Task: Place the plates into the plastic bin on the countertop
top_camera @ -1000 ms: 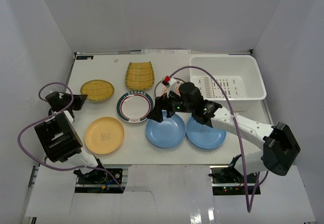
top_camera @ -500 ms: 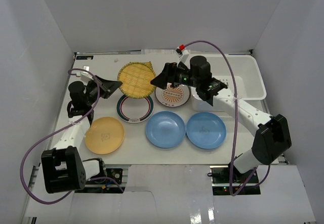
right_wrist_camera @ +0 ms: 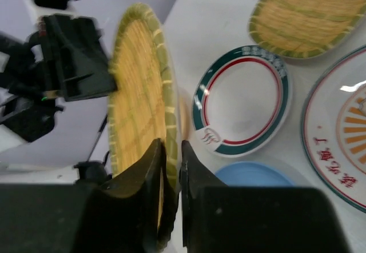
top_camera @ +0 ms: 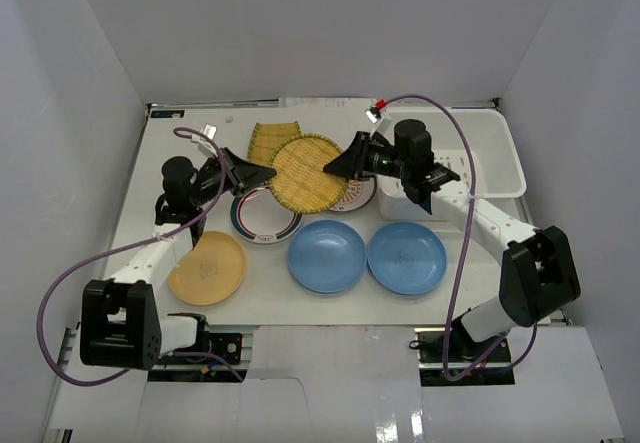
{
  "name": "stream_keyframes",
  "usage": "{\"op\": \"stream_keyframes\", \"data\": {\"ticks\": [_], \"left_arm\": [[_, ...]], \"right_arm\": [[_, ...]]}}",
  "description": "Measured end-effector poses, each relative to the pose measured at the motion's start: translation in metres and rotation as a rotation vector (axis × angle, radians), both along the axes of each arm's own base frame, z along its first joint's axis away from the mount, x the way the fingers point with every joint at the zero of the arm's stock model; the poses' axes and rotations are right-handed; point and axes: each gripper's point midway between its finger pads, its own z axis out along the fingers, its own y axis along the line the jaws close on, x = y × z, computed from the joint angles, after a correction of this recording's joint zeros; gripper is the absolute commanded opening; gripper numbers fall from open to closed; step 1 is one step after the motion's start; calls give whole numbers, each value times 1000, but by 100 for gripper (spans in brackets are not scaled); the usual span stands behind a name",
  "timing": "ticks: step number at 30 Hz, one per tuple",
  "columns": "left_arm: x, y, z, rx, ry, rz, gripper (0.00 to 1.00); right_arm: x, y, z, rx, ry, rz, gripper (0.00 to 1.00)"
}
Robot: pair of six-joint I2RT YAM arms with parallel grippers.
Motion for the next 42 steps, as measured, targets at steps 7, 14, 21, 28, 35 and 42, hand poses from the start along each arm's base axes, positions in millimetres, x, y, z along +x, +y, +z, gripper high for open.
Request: {"op": "stream_keyframes", "data": {"ticks": [7,14,21,28,35,42], "left_arm": [[56,2,4,143,5,55,87],[182,46,-10,395,24,291,86],[217,93,-174,626,360,348,82],[221,94,-205,612,397,248,75],[224,80,-222,579,398,168,46],[225,79,-216,548,382,169,0]], "right_arm": [[16,-41,13,54,5,-106,8],[72,-194,47,28,-106,-531,8],[71,-291,-12,-119,-25,-812,8],[71,-312,-94,-270,180,-844,36],[71,-318,-116,-342,251,-826,93],[77,-325,-78,-371,156,-863,90]]}}
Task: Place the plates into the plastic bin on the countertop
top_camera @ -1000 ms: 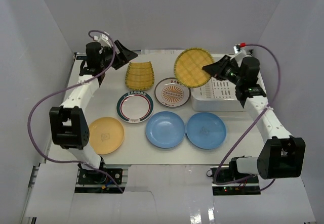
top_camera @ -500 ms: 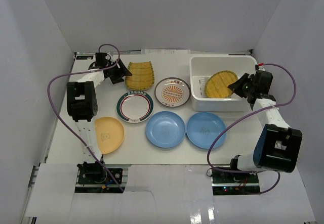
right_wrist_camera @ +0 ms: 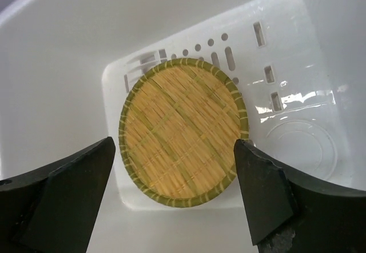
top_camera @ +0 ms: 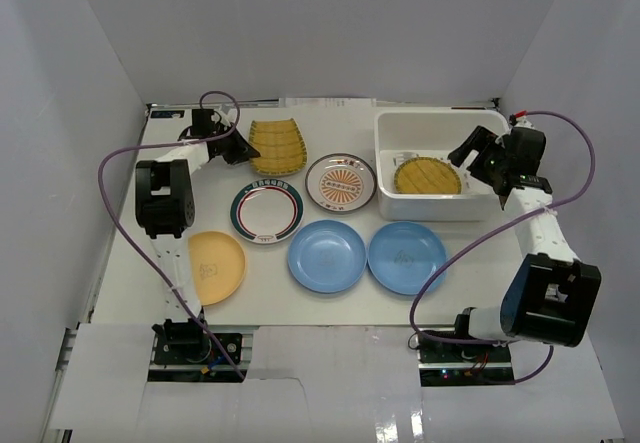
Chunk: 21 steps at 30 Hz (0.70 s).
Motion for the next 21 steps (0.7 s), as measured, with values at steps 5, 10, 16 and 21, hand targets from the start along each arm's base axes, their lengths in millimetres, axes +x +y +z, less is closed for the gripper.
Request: {"op": "stream_keyframes", "data": {"ticks": [5,10,16,21], "left_arm": [[-17,13,16,-32,-4,75,0],[-28,19,94,-99,-139,121,0],[-89,-36,204,-205,-399,-25,0],[-156,-98,211,-326,-397,-238,0]], "right_arm": [[-1,27,53,-37,-120,59,90],[-19,123,98,5,-242,319,90],[-68,238,129,171,-328,658,90],[-88,296,119,268,-289,832,90]]}}
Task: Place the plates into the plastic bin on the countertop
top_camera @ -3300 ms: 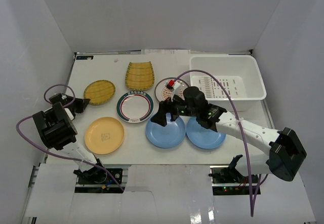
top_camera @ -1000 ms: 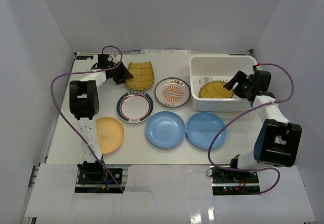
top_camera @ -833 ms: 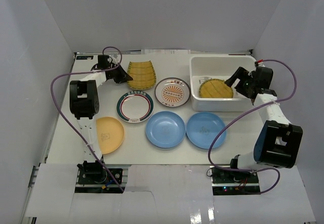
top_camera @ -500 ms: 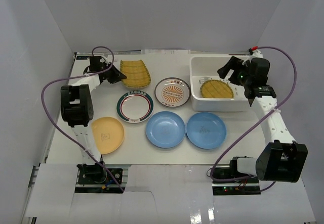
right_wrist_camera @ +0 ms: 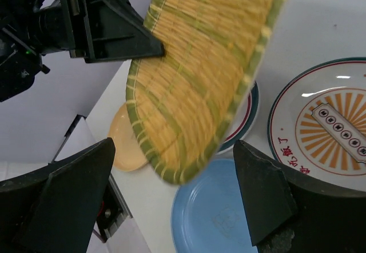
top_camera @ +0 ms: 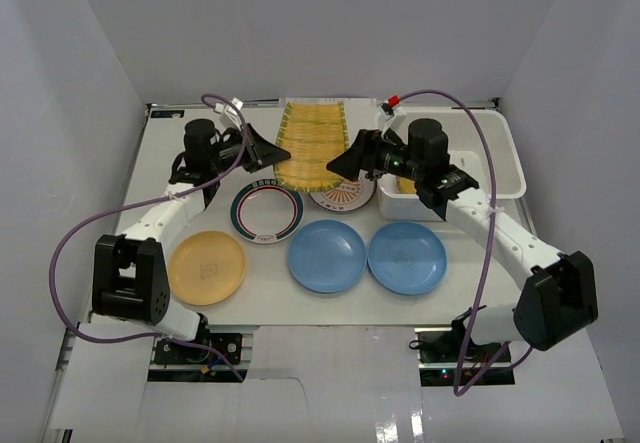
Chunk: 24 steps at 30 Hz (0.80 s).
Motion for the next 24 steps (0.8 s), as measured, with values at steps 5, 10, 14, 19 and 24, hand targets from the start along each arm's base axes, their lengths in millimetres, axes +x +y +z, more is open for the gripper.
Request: {"op": "stream_keyframes", "data": {"ticks": [5,10,14,19,24], "left_arm": [[-30,-18,-34,-27,116,-90,0],[-37,-22,-28,-54,110,-130,37],[-40,-24,-17,-27,63,-142,36],[-39,-20,2,0,5,-135,58],[-25,-8,-3,104,21,-45,79]], "right_arm": [[9,7,-33,-29,92,-24,98],[18,-2,-30,-16,89,-103,8],[25,-20,-24,-1,83,-172,8],[45,-84,-2,49,59,-307,8],[61,-157,14,98,36,-464,8]]}}
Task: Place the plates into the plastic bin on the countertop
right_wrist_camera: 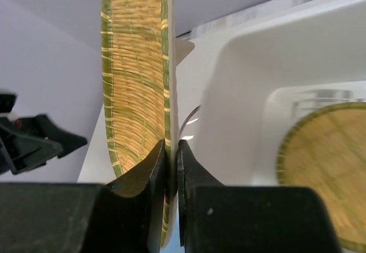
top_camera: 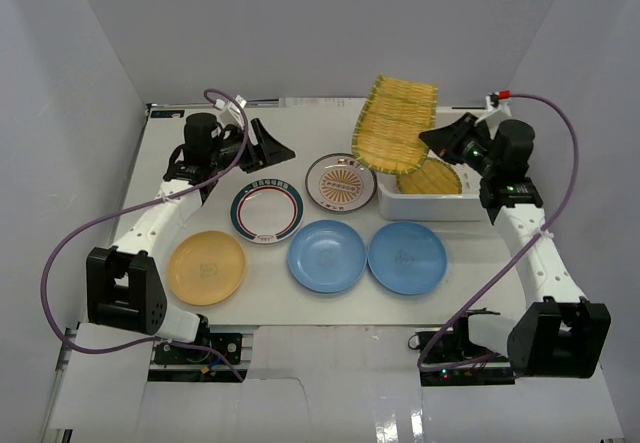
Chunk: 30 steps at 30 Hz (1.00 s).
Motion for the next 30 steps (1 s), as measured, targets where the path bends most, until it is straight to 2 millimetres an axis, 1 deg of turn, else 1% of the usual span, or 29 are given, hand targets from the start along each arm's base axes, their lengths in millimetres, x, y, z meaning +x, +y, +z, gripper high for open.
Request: {"op": "stream_keyframes", "data": {"ticks": [2,4,5,6,8,10,12,14,15,16,17,18,19,20,22,23,24,26,27,28,30], "left_arm": [[14,14,-7,92,-2,98,80],[29,35,-20,199,6,212,83],[34,47,-30,256,17,266,84],[38,57,-42,307,37,308,85],[43,78,-71,411,96,377,86],[45,100,-109,526,187,433,86],[42,117,-145,625,274,461,86],[36,132,-174,711,350,477,86],[31,139,-186,752,383,484,86],[27,145,-195,784,409,488,86],[25,149,-200,807,426,492,86],[22,153,-204,828,439,496,86],[21,156,-207,844,446,501,86],[20,159,-208,853,453,503,84],[20,162,-210,855,459,503,79],[19,162,-212,854,466,498,75],[18,162,-216,851,477,491,68],[17,160,-225,828,506,465,60],[15,158,-231,807,525,448,55],[17,158,-230,786,528,443,48],[18,157,-230,723,540,429,38]], "right_arm": [[3,-35,2,10,-5,-82,8],[6,-75,-4,9,3,-191,8],[8,-93,-11,9,16,-244,8],[9,-106,-20,8,35,-287,8],[9,-125,-47,5,99,-350,8],[9,-133,-77,0,174,-382,8],[8,-136,-106,-10,251,-397,8],[9,-139,-128,-21,313,-408,8],[11,-140,-129,-23,313,-408,10],[14,-141,-125,-27,293,-407,15],[16,-142,-125,-29,285,-408,22],[18,-142,-126,-32,285,-404,44],[20,-143,-125,-29,281,-407,56],[23,-143,-124,-30,270,-403,75],[25,-145,-127,-49,268,-402,87],[25,-144,-131,-49,280,-398,96],[24,-144,-133,-49,290,-398,99],[22,-144,-133,-62,292,-393,92],[21,-143,-132,-64,294,-390,92],[19,-143,-129,-64,289,-388,92],[17,-138,-116,-59,261,-371,92]]}}
